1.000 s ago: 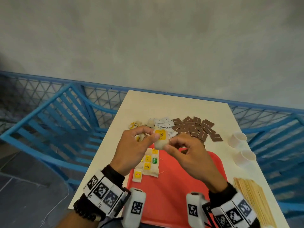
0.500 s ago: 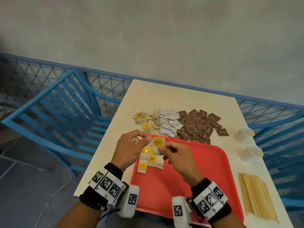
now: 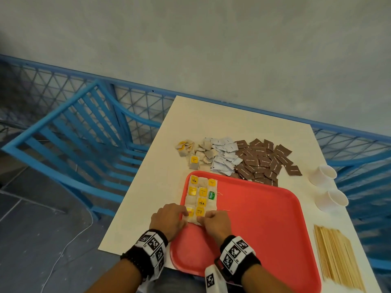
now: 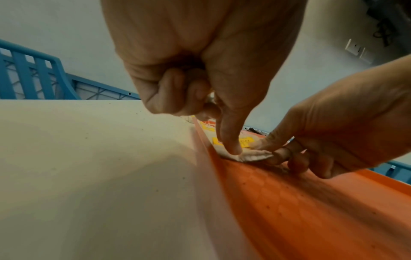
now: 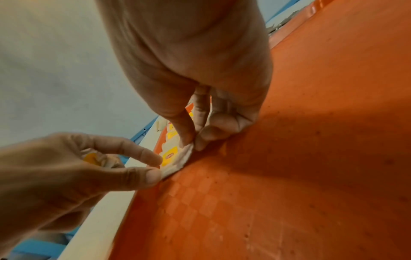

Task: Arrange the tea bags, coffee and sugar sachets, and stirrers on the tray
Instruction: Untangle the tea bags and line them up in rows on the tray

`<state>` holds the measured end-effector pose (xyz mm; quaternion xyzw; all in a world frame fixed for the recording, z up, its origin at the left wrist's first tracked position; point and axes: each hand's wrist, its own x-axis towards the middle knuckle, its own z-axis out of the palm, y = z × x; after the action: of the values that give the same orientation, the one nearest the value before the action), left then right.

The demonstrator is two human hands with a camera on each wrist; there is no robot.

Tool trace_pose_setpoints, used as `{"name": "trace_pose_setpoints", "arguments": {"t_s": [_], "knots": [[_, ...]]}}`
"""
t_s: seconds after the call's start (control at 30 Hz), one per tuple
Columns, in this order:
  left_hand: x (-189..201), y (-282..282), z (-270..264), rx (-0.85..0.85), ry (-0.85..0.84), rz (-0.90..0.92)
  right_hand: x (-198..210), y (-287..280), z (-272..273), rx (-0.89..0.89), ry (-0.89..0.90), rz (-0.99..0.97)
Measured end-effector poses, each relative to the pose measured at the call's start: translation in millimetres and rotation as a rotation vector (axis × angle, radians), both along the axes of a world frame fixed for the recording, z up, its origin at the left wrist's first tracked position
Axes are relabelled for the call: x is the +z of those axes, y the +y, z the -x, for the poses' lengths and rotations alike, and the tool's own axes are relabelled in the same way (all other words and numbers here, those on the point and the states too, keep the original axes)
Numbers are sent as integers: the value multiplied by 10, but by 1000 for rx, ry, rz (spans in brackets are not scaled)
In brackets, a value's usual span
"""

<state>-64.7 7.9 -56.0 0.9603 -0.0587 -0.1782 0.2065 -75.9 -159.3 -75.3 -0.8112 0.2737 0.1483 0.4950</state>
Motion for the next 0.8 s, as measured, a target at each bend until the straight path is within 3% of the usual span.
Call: {"name": "trace_pose_setpoints", "arguments": {"t_s": [0.17, 0.27, 0.37, 0.43, 0.53, 0.63, 0.67, 0.73, 0.8], "knots": [[-36, -47, 14, -12, -7, -18, 13, 7, 15, 10, -74, 123], [-41, -46, 14, -11, -42, -32, 43, -4, 3, 120, -139, 200], [-39, -39, 19, -15, -27, -37, 118, -13, -20, 242, -126, 205], [16, -47, 25, 45, -29, 43, 213, -56, -37, 207, -133, 164], [254, -92, 39, 260, 42, 546, 518, -186, -25, 187, -243, 89], [573, -175, 71, 538, 606, 1356, 972, -364, 49, 288, -370, -5], [662, -203, 75, 578, 759, 1553, 1127, -434, 76, 327, -421, -9], [796, -288, 66, 565, 902, 1748, 1377, -568, 130, 380, -522, 31], [881, -417, 64, 531, 939, 1816, 1559, -653, 218, 416, -610, 108]]}}
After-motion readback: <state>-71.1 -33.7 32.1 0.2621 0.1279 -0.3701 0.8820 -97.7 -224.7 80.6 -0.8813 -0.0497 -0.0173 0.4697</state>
